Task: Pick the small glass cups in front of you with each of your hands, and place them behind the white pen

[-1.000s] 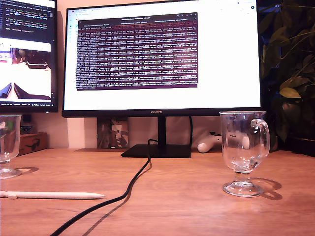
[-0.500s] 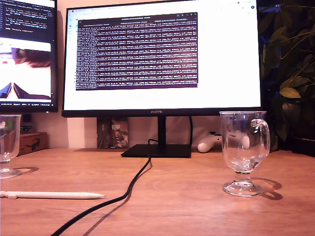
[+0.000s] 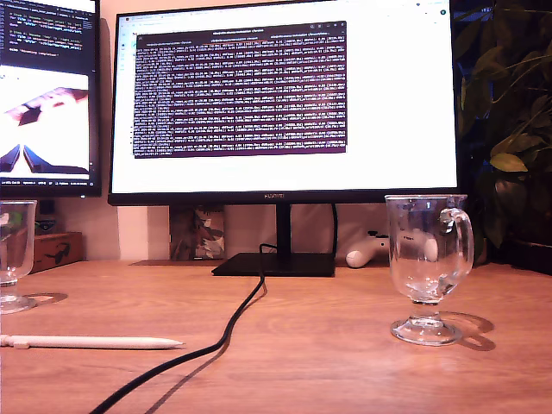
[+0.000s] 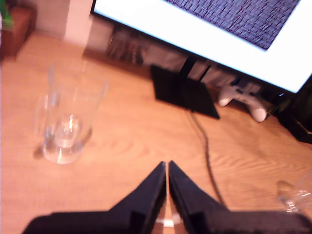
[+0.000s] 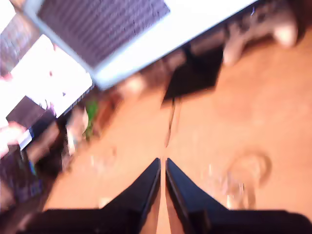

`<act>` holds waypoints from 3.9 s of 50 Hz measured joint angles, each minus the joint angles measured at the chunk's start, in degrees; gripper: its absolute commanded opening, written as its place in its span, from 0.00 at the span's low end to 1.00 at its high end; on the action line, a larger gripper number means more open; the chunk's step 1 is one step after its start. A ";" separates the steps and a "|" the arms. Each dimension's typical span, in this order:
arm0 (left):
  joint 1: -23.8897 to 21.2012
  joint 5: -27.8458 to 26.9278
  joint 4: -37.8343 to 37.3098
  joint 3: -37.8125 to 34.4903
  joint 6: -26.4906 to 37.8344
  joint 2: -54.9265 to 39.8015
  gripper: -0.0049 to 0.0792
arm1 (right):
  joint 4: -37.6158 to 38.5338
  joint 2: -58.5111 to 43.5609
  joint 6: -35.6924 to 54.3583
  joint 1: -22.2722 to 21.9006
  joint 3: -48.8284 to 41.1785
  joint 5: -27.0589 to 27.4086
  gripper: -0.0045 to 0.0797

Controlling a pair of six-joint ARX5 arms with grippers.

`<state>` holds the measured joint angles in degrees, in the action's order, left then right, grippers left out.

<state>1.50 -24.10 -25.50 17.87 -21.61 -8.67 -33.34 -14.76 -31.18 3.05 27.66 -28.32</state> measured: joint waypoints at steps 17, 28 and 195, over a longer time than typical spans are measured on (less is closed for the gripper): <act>0.00 0.13 -2.45 11.06 6.62 -18.69 0.04 | -19.32 -29.03 10.12 9.29 16.52 8.20 0.04; 0.00 0.11 -2.34 14.47 9.73 -25.64 0.04 | -24.55 -40.79 13.46 16.61 26.75 13.81 0.33; 0.04 21.64 -28.70 53.18 49.96 -76.54 0.34 | -17.00 -71.17 22.05 24.44 34.77 18.18 0.04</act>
<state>1.54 -2.46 -54.19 71.05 28.36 -85.21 -50.35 -85.93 -9.13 27.49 62.43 -10.13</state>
